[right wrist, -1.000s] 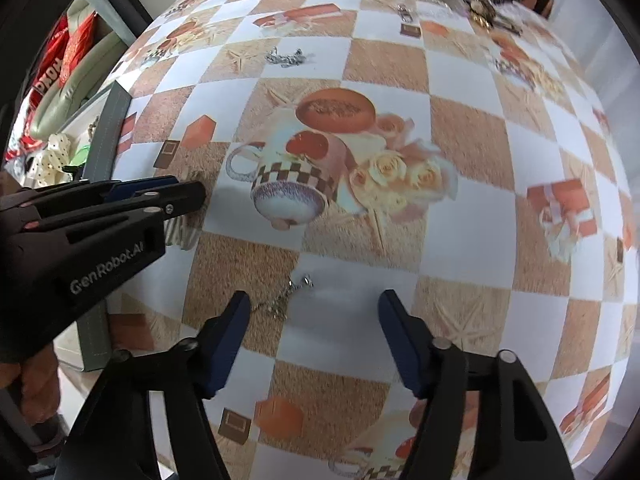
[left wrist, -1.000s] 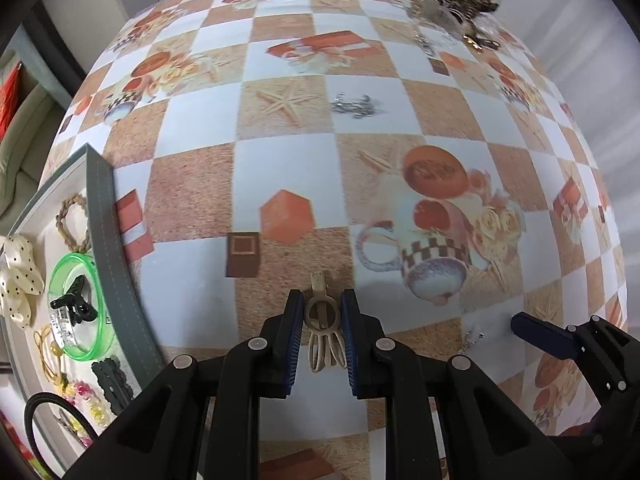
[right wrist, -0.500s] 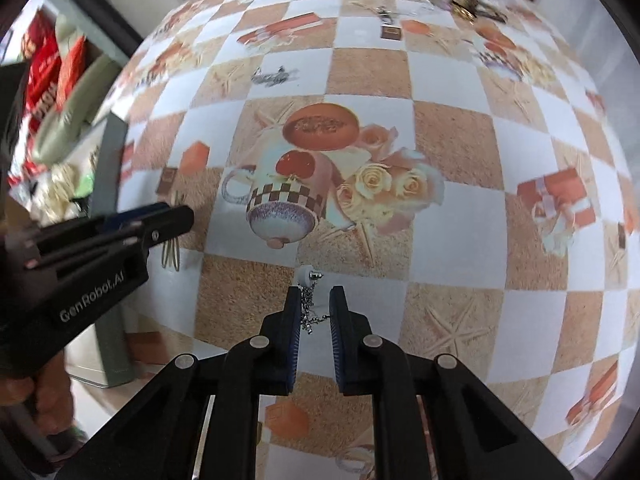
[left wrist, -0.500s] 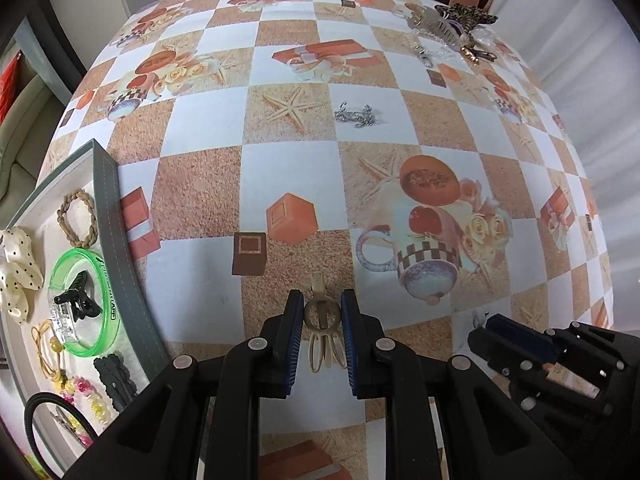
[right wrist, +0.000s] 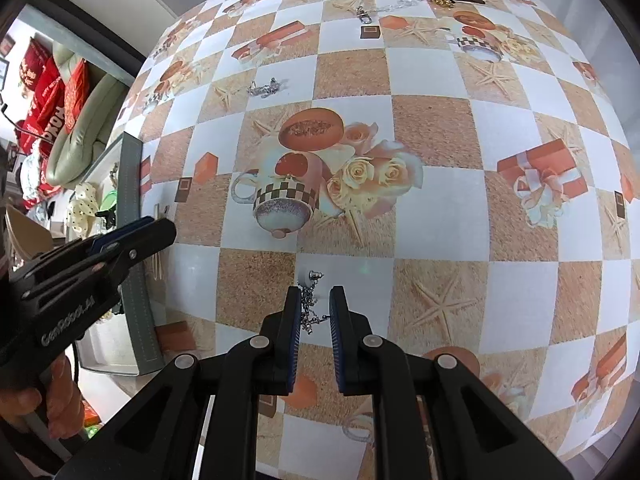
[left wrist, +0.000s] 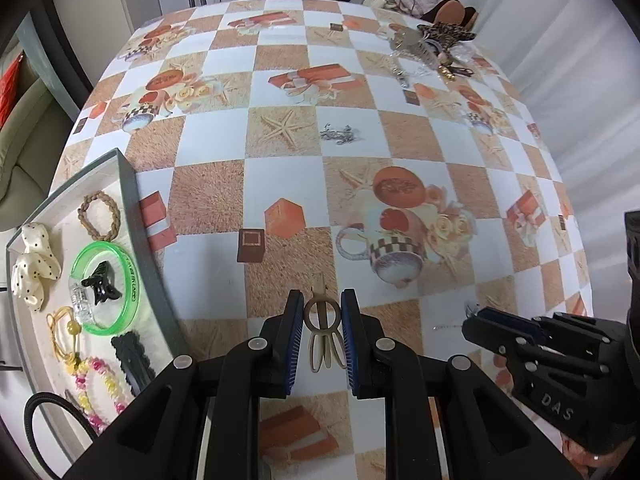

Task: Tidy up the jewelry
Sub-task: 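Carry the tan hair clip and silver charm into the tray and release both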

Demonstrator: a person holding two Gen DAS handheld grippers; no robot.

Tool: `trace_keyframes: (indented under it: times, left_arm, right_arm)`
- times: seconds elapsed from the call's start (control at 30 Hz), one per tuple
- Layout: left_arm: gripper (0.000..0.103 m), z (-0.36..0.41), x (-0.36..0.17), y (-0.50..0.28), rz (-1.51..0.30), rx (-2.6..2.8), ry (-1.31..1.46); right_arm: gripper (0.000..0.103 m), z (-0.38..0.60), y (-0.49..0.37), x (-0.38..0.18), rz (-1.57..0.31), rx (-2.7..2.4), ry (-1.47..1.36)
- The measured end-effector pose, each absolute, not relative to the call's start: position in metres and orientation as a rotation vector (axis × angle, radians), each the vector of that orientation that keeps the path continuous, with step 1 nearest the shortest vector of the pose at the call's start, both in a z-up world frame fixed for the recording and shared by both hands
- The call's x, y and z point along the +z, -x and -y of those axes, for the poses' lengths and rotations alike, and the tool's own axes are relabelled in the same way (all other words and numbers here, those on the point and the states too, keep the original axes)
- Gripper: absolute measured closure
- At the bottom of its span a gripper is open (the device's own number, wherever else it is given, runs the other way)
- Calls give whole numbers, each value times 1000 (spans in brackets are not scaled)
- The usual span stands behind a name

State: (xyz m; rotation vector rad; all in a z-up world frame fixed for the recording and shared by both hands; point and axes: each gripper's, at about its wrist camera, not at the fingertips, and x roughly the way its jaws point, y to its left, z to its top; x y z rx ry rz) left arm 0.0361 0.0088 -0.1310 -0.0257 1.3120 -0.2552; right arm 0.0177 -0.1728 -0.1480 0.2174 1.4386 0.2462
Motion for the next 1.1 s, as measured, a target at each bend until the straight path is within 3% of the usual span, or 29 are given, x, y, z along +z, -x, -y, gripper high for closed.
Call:
trace_keyframes:
  times: [1.1]
  left_arm:
    - [79,-83,-89,25,-1257,-177,122]
  right_arm:
    - [88,128,-8,-85,-1413,306,-194]
